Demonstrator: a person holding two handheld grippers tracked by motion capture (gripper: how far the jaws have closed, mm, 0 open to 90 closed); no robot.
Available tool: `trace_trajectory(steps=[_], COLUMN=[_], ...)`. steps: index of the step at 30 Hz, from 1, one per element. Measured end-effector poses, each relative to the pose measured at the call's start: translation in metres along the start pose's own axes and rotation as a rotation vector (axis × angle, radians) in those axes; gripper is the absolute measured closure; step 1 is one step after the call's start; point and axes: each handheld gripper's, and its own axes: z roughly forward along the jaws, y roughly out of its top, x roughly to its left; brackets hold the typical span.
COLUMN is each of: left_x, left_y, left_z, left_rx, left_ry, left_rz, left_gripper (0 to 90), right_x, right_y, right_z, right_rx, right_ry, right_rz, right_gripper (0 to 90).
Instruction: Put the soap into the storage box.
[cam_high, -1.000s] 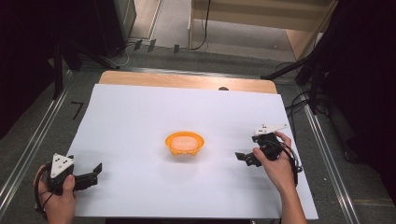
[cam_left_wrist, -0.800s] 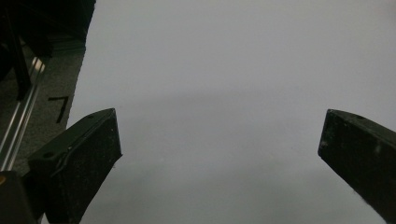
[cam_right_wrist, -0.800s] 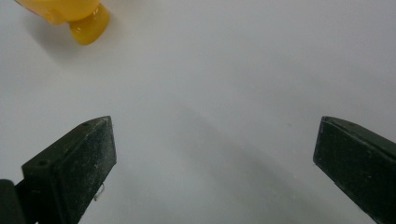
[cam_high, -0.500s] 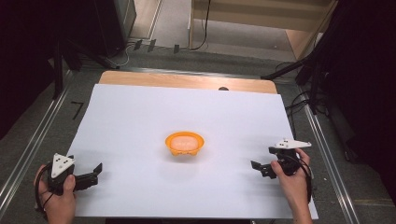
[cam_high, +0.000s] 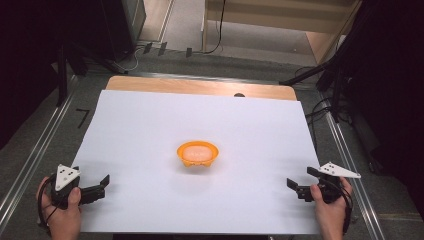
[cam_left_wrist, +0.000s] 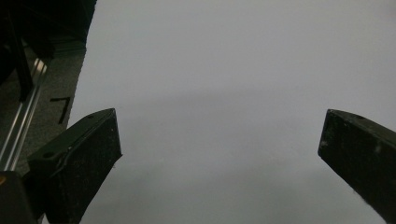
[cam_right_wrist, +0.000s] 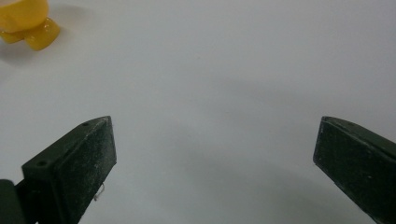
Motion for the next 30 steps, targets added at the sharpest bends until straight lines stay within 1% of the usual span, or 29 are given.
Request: trace_trajectory(steps=[2,3,4,5,7,9,11,15,17,20,23,24,25,26,27,28,30], left_x=[0.0,0.0,0.0,0.0,0.0,0.0,0.0,0.0,0.0,0.0,0.001,0.001,0.001,0.001,0.001,0.001,0.001], left_y=[0.0,0.0,0.0,0.0,0.0,0.0,0.0,0.0,0.0,0.0,0.0,0.0,0.0,0.0,0.0,0.0,0.0], left_z=[0.0,0.0,0.0,0.0,0.0,0.0,0.0,0.0,-0.001,0.0,0.0,-0.001,-0.001,-0.001,-0.001,0.0,0.0], left_rx=[0.0,-0.001,-0.001,-0.001,-0.003,-0.002,-0.002,-0.004,-0.006,-0.007,-0.008,-0.007,-0.007,-0.006,-0.006,-0.006,-0.005], left_ry=[0.001,0.001,0.001,0.003,0.001,0.004,0.002,0.003,0.002,0.002,0.001,0.0,0.0,-0.001,-0.001,-0.003,-0.002], left_rz=[0.001,0.002,0.002,0.002,0.001,0.0,0.003,0.0,-0.001,-0.004,-0.004,-0.006,-0.006,-0.008,-0.008,-0.008,-0.006], left_gripper=[0.0,0.0,0.0,0.0,0.0,0.0,0.0,0.0,0.0,0.0,0.0,0.0,0.0,0.0,0.0,0.0,0.0], right_x=[-0.002,-0.004,-0.004,-0.007,-0.01,-0.012,-0.014,-0.016,-0.015,-0.014,-0.016,-0.017,-0.017,-0.02,-0.02,-0.021,-0.021], right_y=[-0.003,-0.007,-0.007,-0.012,-0.017,-0.021,-0.026,-0.034,-0.038,-0.042,-0.046,-0.047,-0.047,-0.049,-0.049,-0.051,-0.051], right_z=[-0.002,-0.007,-0.007,-0.012,-0.017,-0.022,-0.027,-0.036,-0.04,-0.045,-0.049,-0.05,-0.05,-0.052,-0.052,-0.052,-0.052], right_rx=[-0.009,-0.025,-0.025,-0.035,-0.042,-0.058,-0.074,-0.114,-0.137,-0.16,-0.185,-0.196,-0.196,-0.218,-0.218,-0.229,-0.232], right_ry=[-0.006,-0.022,-0.022,-0.024,-0.041,-0.048,-0.065,-0.069,-0.059,-0.068,-0.093,-0.094,-0.094,-0.091,-0.091,-0.082,-0.087], right_rz=[0.003,0.015,0.015,0.031,0.039,0.053,0.067,0.082,0.084,0.084,0.111,0.119,0.119,0.138,0.138,0.152,0.147], right_gripper=[0.0,0.0,0.0,0.0,0.0,0.0,0.0,0.0,0.0,0.0,0.0,0.0,0.0,0.0,0.0,0.0,0.0])
